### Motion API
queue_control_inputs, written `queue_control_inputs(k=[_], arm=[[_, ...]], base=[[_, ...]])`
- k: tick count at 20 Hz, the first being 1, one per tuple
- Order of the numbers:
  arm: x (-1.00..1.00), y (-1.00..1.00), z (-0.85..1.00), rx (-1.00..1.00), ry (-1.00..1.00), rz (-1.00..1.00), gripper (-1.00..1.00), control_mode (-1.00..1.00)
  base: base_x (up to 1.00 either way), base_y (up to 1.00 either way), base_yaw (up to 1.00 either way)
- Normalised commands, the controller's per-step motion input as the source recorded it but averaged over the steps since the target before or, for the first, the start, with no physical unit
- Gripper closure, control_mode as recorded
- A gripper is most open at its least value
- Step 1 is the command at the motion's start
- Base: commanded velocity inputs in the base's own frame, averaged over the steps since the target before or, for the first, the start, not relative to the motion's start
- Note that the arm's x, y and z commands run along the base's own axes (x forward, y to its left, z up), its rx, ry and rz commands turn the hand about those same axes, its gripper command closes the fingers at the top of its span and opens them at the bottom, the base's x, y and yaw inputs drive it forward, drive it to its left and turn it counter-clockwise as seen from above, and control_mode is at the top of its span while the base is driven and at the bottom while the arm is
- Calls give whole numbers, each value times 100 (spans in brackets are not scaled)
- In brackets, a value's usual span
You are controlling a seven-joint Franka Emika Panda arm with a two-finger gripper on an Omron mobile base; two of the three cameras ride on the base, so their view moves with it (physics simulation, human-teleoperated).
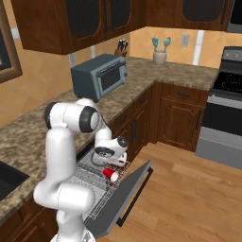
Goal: Pick up the cup and bowl from the counter, place them in the dishwasher, and close the dishwasher door.
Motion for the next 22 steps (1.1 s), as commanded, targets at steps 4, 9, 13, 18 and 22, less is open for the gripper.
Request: queue_control_inputs(k=[4, 9, 13, 18, 22], arm=[[0, 19, -27, -1, -12, 18, 100, -100], [-3, 51, -41, -8, 0, 14, 100, -100], [0, 20, -53, -6, 3, 14, 100, -100], [0, 3, -72, -3, 5, 16, 100, -100], [0, 8, -69, -1, 0, 13, 100, -100]], base=[[0, 0, 0], [0, 0, 0], [0, 0, 0], [0, 0, 0], [0, 0, 0]])
